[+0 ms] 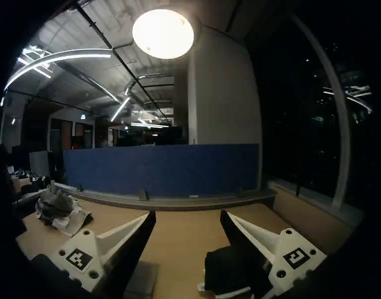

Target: Fold towel

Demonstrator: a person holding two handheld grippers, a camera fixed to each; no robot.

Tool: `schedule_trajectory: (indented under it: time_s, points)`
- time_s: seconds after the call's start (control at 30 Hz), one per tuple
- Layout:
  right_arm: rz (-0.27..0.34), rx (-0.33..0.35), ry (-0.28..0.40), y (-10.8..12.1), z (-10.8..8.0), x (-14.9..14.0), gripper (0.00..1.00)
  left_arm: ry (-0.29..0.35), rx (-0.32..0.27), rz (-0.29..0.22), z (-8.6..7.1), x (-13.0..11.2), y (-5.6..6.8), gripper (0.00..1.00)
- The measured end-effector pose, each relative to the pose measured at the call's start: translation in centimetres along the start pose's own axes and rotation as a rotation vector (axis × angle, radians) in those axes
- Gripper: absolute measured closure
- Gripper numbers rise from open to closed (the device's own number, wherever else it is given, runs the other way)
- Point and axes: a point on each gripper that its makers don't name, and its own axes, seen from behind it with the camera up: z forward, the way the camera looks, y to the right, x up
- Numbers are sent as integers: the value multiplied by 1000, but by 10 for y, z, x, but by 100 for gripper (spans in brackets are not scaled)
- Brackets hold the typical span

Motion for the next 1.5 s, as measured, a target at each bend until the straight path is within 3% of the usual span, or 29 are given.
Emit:
schedule_trajectory:
  time_s: [0.27,0.7,1.1,1.2,1.5]
  points:
    - [-26,55,-46,-12,-2,-2,0,-51,-70,32,-5,-7,19,3]
    - [-107,232,-217,-49,-13,-26,0,-213,-281,99,-22,-36,61,3]
    - [-207,475,-445,-84,-50,-63,0,-417,-513,200,-53,-90,95,3]
    - [-227,522,-483,-90,-59,-69,0,-444,-537,233,-59,-99,99,3]
    - [-295,588,-535,-105,-73,-83,0,-507,-619,268,-76,-114,115,4]
